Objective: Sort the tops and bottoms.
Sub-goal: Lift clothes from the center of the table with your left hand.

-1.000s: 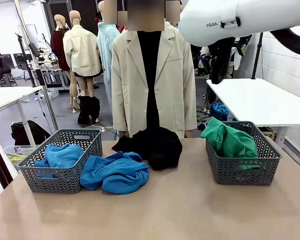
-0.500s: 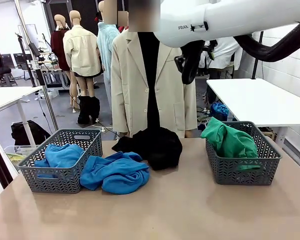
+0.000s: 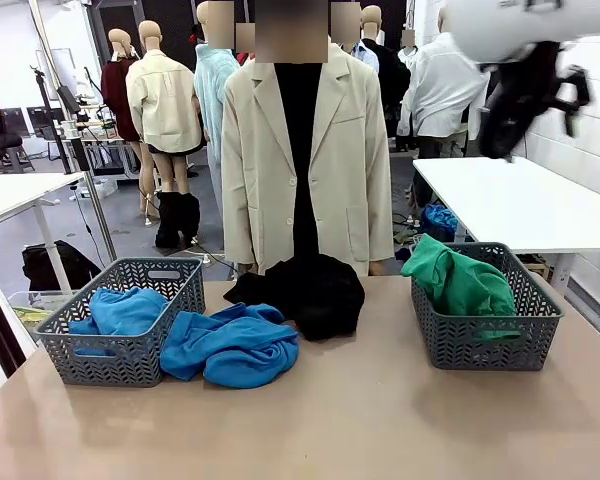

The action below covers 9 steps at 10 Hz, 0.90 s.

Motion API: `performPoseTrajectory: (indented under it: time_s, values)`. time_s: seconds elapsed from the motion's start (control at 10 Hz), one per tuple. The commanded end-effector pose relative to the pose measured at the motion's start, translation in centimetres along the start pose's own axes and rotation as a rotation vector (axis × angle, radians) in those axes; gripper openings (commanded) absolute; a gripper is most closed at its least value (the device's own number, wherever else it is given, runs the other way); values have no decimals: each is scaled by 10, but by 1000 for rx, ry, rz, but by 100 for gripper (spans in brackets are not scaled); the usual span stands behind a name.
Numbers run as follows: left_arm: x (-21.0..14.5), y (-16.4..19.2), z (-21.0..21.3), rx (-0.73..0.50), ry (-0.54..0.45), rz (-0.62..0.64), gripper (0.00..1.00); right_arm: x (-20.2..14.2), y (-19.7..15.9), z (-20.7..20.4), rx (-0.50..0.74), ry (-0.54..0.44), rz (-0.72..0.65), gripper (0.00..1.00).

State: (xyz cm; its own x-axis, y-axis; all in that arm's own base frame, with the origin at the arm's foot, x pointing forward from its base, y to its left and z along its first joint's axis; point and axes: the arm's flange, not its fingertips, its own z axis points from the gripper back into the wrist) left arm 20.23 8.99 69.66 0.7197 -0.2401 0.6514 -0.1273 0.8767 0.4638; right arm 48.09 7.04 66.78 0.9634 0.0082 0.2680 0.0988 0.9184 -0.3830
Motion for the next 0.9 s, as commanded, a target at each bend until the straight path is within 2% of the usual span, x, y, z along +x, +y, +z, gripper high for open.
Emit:
performPoseTrajectory:
  time_s: [0.0,0.2,0.3,0.5,0.8]
  values:
    - [0,2,-1,17,0,-5,100,-33,-11,-23,41,-48,-52,100]
    - [0,2,-1,17,0,-5,100,-43,-32,-54,131,-102,-103,100]
    - [0,2,-1,17,0,-5,100,-45,-40,-71,180,-115,-75,100]
    - [0,2,-1,17,0,-5,100,-53,-56,-98,270,-115,-140,100]
    - [0,2,-1,17,0,-5,100,-74,-75,-116,151,-47,-166,100]
